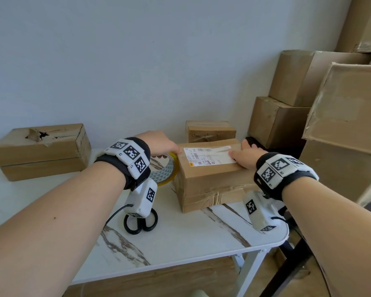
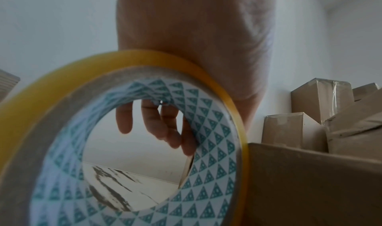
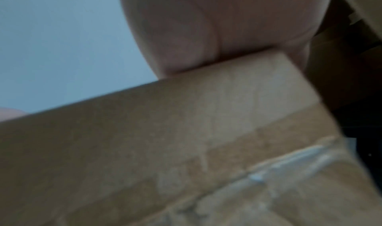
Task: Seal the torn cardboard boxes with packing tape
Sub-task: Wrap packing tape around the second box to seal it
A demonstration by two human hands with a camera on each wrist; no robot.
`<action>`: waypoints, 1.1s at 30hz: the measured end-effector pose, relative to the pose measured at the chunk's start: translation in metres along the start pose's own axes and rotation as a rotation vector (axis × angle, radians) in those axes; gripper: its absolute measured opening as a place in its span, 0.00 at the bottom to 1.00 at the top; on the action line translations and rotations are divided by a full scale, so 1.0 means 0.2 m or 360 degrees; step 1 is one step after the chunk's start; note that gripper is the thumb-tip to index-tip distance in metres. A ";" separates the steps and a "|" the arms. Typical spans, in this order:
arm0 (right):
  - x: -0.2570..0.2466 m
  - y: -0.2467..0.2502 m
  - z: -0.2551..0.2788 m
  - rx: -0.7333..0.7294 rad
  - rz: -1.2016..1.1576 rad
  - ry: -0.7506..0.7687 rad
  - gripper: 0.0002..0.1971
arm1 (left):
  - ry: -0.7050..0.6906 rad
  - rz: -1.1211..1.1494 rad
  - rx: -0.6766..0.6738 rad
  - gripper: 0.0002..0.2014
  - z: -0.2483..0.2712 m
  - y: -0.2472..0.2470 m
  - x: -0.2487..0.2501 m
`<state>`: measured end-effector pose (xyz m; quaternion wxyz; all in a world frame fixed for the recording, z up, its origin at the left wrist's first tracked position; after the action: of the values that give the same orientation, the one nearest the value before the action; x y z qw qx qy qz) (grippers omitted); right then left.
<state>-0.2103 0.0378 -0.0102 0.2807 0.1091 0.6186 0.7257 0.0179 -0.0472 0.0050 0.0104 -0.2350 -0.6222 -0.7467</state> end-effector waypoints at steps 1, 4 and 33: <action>-0.02 0.00 0.00 -0.0004 -0.0020 -0.0068 0.42 | -0.0002 0.0002 0.0002 0.22 0.00 0.00 0.00; -0.08 -0.03 -0.01 -0.0003 -0.0101 -0.0224 0.64 | -0.0012 -0.0011 0.0003 0.22 -0.01 0.00 0.00; -0.50 0.06 0.28 -0.0475 0.0579 0.0980 0.61 | 0.0139 0.0852 -0.0032 0.17 0.10 0.07 -0.22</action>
<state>-0.1037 0.0289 0.0313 -0.0387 -0.0480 0.5321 0.8444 0.0691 -0.0440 0.0040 0.2320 -0.3587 -0.5295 -0.7329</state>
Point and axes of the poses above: each hand's wrist, its own z-axis away from the middle knuckle, its own y-axis out of the back of the hand, x = y × z, the point moved 3 cm from there along -z, towards the middle knuckle
